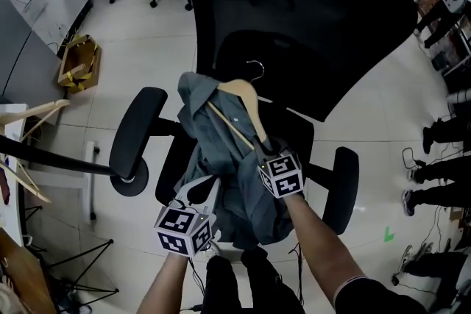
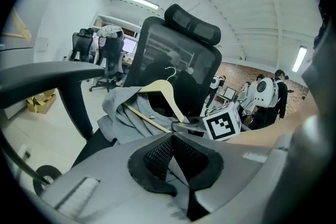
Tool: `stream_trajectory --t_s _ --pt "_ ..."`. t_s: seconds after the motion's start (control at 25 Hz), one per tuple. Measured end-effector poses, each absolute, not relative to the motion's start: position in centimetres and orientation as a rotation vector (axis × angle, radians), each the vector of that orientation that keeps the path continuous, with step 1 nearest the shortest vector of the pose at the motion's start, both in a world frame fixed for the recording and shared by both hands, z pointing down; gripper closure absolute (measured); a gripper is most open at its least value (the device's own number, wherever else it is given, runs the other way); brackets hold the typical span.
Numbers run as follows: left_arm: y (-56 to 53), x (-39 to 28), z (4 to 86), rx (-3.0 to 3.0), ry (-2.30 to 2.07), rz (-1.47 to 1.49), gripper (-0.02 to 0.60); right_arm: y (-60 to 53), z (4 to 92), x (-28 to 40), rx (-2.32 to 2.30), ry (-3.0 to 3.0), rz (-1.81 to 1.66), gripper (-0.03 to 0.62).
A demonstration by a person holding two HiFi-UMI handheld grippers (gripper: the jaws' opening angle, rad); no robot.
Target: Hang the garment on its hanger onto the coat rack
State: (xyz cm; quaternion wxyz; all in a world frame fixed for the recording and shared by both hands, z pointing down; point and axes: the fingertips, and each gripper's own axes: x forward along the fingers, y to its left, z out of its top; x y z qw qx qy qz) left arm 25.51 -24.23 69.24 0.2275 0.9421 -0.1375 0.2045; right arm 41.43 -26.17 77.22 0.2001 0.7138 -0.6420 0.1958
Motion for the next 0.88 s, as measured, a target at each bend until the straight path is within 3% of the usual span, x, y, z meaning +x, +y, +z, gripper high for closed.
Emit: stream_trajectory --t_s 0.88 --pt "-23.9 22.8 52.4 2.816 -0.302 0.401 0.580 -17.9 52.4 40.8 2.190 -1.787 0.101 0.551"
